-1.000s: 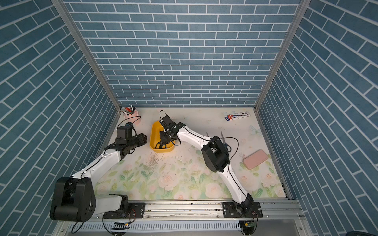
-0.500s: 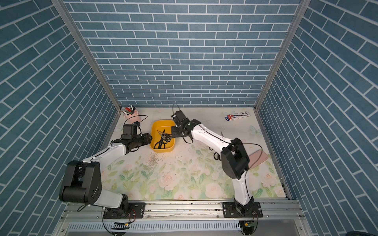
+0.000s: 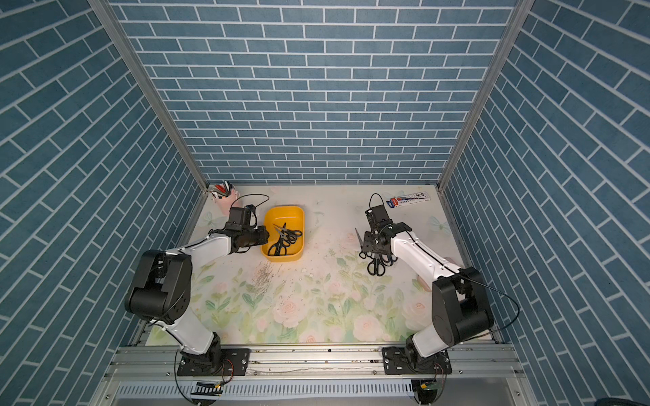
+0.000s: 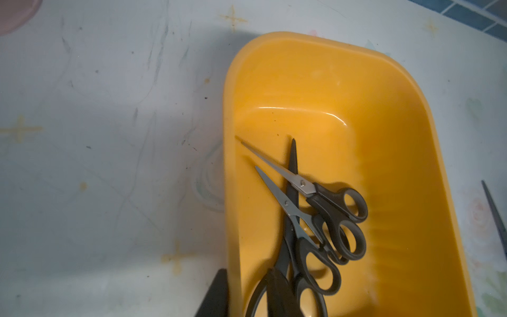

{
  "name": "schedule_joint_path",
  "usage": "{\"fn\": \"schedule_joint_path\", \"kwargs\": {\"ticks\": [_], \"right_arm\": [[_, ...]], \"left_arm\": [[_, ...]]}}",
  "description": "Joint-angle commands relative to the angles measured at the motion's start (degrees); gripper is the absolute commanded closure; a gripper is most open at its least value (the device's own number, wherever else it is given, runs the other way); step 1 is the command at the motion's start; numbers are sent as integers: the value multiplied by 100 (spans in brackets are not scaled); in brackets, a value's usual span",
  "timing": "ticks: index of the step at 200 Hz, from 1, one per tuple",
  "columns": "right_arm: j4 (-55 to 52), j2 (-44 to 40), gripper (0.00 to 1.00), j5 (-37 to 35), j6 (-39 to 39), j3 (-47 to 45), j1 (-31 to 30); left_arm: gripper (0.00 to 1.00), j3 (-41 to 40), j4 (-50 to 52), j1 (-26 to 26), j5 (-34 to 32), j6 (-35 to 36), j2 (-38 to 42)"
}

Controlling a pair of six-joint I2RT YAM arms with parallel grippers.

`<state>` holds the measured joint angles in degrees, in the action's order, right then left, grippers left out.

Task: Put the scissors into the storage box
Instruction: Move the storage box to the center of the board.

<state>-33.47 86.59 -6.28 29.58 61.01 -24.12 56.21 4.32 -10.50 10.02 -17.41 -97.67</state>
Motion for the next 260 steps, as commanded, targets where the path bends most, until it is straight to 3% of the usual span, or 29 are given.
{"fn": "schedule_joint_path", "kwargs": {"ticks": [1, 66, 113, 149, 226, 260], "right_arm": [[-374, -100, 46, 27, -33, -339, 12], [-369, 110, 49, -39, -52, -824, 8], [-68, 524, 52, -110, -67, -759, -2], [98, 756, 52, -107, -40, -694, 3], [154, 1035, 58, -202, -40, -594, -2], [-168, 707, 57, -244, 4, -364, 5]], "left_arm": [[80, 217, 180, -233, -204, 109, -107], [77, 157, 221, -623, -474, -40, 68], [86, 262, 192, -643, -567, 131, -166], [86, 568, 401, -646, -608, 142, -356], [83, 397, 830, -914, -541, -484, 179], [83, 231, 870, -1069, -452, -807, 372]]}}
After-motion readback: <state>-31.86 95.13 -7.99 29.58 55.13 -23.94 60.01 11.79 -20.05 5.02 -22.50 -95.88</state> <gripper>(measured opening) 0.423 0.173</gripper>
